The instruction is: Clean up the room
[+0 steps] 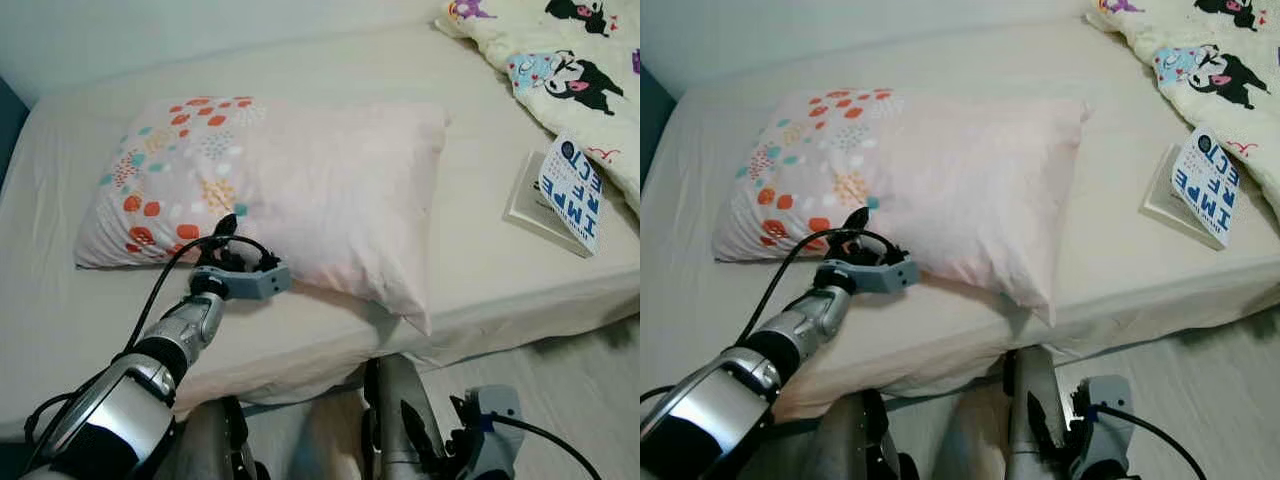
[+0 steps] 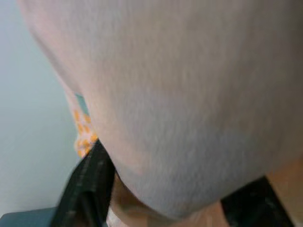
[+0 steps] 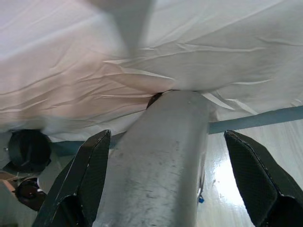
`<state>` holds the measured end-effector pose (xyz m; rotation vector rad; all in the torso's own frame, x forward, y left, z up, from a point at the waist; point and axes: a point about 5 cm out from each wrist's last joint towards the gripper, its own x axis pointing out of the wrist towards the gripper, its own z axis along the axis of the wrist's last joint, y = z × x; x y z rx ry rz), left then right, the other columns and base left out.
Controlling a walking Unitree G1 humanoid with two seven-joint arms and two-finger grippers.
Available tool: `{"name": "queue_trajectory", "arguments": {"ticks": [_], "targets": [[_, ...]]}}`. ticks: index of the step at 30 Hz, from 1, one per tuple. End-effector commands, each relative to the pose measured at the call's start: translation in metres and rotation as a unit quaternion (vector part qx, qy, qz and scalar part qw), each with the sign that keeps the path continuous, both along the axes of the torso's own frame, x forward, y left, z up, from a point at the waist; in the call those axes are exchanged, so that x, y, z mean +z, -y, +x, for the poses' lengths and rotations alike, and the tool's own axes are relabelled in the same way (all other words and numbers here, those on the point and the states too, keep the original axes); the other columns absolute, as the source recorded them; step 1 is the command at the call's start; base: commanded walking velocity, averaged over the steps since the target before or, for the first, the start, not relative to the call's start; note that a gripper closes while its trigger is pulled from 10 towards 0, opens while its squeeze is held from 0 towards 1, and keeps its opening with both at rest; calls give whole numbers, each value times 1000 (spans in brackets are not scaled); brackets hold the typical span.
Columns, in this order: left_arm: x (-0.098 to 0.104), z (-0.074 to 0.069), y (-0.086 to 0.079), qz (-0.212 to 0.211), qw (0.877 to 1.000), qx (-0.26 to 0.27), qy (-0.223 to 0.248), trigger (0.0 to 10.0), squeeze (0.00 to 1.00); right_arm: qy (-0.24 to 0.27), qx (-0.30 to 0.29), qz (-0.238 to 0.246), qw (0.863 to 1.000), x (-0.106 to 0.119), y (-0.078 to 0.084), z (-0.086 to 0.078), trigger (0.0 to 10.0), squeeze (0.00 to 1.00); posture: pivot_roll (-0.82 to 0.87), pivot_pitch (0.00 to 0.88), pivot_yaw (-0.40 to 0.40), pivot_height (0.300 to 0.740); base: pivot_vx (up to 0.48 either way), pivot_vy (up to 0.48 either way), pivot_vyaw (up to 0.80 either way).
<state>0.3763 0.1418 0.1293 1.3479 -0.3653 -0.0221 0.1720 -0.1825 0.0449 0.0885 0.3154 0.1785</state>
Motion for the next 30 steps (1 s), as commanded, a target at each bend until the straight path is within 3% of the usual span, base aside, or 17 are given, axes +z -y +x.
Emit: {"name": "queue_trajectory", "arguments": {"ticks": [1, 3, 5, 9, 16, 17, 19, 24, 27, 28, 30], "targets": [[0, 0, -4, -12, 1000, 14, 4, 0, 0, -32, 7, 16, 999, -9, -5, -10, 10000, 0, -334, 391, 40, 581, 0, 0, 0], [3, 1, -6, -18, 1000, 18, 8, 0, 0, -31, 9, 17, 999, -9, -5, -10, 10000, 0, -335, 391, 40, 581, 0, 0, 0], [19, 7, -11, -41, 998, 30, 36, 0, 0, -29, 7, 20, 999, -8, -5, -8, 10000, 0, -332, 382, 42, 581, 0, 0, 0], [27, 10, -13, -49, 997, 34, 49, 0, 0, -28, 5, 20, 999, -9, -4, -6, 10000, 0, -329, 372, 45, 581, 0, 0, 0], [39, 14, -16, -57, 995, 39, 68, 0, 0, -26, 7, 20, 999, -10, -6, 3, 10000, 0, -312, 332, 57, 581, 0, 0, 0], [52, 18, -20, -62, 994, 36, 79, 0, 0, -21, 7, 22, 1000, -11, -8, 13, 10000, 0, -297, 299, 67, 581, 0, 0, 0], [60, 20, -25, -60, 994, 38, 86, 0, 0, -18, 7, 24, 1000, -12, -9, 18, 10000, 0, -293, 291, 70, 581, 0, 0, 0], [68, 21, -33, -52, 993, 46, 93, 0, 0, -16, 7, 24, 1000, -12, -10, 23, 10000, 0, -280, 270, 77, 581, 0, 0, 0], [105, 25, -77, -13, 985, 109, 131, 0, 0, -7, 7, 27, 1000, -13, -14, 38, 10000, 0, -254, 226, 93, 581, 0, 0, 0], [105, 25, -77, -13, 985, 109, 131, 0, 0, -7, 7, 27, 1000, -13, -14, 38, 10000, 0, -254, 226, 93, 581, 0, 0, 0], [126, 25, -93, 8, 981, 126, 149, 0, 0, -2, 6, 29, 1000, -14, -16, 45, 10000, 0, -242, 205, 97, 581, 0, 0, 0]]}}
